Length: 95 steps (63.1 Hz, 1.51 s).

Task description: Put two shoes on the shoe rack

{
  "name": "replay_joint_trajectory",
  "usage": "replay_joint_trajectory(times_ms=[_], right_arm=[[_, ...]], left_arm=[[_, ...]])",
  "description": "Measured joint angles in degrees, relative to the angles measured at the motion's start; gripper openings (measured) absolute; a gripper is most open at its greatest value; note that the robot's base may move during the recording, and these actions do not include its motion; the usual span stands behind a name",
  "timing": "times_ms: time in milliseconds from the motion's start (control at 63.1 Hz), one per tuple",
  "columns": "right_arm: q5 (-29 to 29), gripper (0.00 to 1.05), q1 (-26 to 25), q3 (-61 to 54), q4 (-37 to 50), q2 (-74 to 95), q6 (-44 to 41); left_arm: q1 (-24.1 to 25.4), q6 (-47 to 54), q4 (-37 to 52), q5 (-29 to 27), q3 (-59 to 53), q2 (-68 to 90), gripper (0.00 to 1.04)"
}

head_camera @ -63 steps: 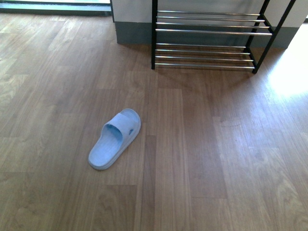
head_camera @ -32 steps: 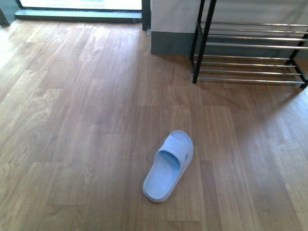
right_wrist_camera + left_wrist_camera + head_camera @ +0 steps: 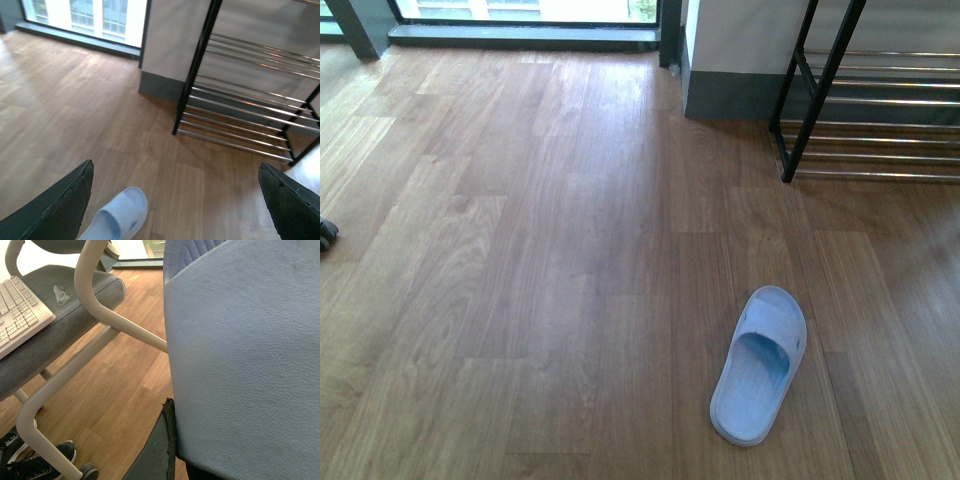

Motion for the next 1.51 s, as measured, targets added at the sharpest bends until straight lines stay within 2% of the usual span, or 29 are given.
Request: replay_joint_trajectory(times_ms=[158, 222, 285, 491, 808, 1236, 1505], right_arm=[[9.5, 0.95, 4.5, 2.9, 38.6, 47.5, -2.4], [11.0, 0.95, 5.4, 7.0, 48.3, 63.7, -2.5], [12.0, 0.95, 6.4, 12.0, 52.3, 77.4, -2.3], [12.1, 0.95, 9.6, 25.3, 49.7, 108.6, -0.6], [11.5, 0.95, 12.6, 40.8, 43.8, 126.2, 2.6], [14.4, 0.95, 7.4, 58.2, 41.1, 139.6, 3.5], [16.0, 0.95, 5.6, 64.4, 39.5, 143.9, 3.3]], left_arm=[[0.0, 0.0, 0.0, 0.0, 0.0, 0.0, 0.02], [0.0, 0.0, 0.0, 0.0, 0.0, 0.0, 0.02], [0.0, 0.0, 0.0, 0.0, 0.0, 0.0, 0.02], [0.0, 0.0, 0.0, 0.0, 0.0, 0.0, 0.02], [0.0, 0.0, 0.0, 0.0, 0.0, 0.0, 0.02], [0.0, 0.0, 0.0, 0.0, 0.0, 0.0, 0.02], [0.0, 0.0, 0.0, 0.0, 0.0, 0.0, 0.02]])
